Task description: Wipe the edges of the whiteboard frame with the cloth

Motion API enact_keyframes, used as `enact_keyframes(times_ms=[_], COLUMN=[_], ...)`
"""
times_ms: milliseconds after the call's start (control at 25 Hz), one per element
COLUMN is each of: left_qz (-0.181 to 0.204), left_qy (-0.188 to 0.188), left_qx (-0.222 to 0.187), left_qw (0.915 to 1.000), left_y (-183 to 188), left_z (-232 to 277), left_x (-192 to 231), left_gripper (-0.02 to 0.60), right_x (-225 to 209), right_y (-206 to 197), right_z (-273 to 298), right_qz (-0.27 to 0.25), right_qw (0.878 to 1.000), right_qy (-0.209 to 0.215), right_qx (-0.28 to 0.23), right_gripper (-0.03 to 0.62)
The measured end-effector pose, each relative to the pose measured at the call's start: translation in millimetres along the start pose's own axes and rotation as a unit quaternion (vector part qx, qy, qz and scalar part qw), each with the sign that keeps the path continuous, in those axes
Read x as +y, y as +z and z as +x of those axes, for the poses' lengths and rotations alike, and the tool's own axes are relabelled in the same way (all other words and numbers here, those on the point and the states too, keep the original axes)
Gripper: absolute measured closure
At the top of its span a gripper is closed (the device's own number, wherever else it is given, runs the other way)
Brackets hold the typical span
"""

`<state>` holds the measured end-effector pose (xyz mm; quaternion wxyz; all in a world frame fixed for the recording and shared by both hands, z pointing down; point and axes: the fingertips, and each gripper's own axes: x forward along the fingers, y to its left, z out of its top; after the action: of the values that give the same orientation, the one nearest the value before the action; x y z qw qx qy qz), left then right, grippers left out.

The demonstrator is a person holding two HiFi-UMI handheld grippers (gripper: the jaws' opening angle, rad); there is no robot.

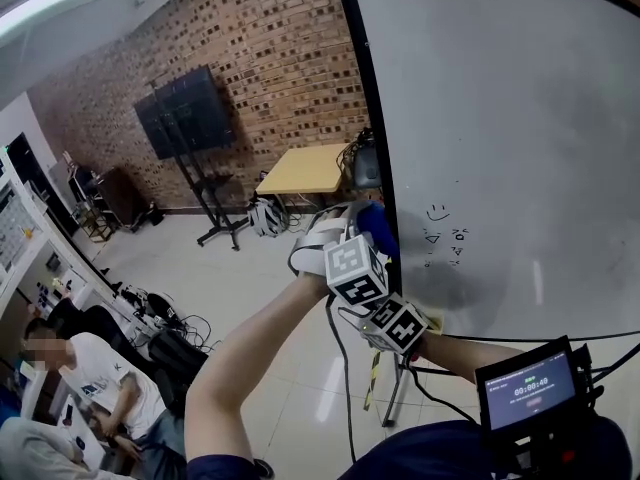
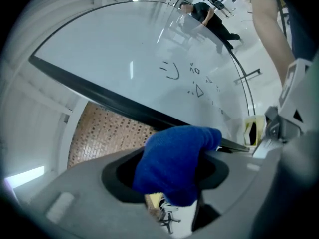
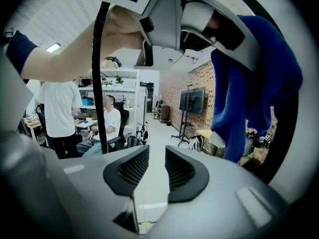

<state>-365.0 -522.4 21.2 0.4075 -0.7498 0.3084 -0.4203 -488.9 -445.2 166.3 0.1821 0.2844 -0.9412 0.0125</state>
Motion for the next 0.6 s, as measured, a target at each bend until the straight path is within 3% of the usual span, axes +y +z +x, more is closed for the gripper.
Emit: enact_keyframes(times_ms=[600], left_qz=[0.017], left_qy=[0.053], left_qx=[-0.004], left_qw=[0.9985], left_y=[22], left_z=[-37], left_x=[101], left_gripper=[0.336], right_x=[-49], right_y=[85], right_z=[-18], right_qz=[-0.024], right_qw=[0.998], right_qy=[-0.044], right_qx=[-0.024], right_gripper=[0.49])
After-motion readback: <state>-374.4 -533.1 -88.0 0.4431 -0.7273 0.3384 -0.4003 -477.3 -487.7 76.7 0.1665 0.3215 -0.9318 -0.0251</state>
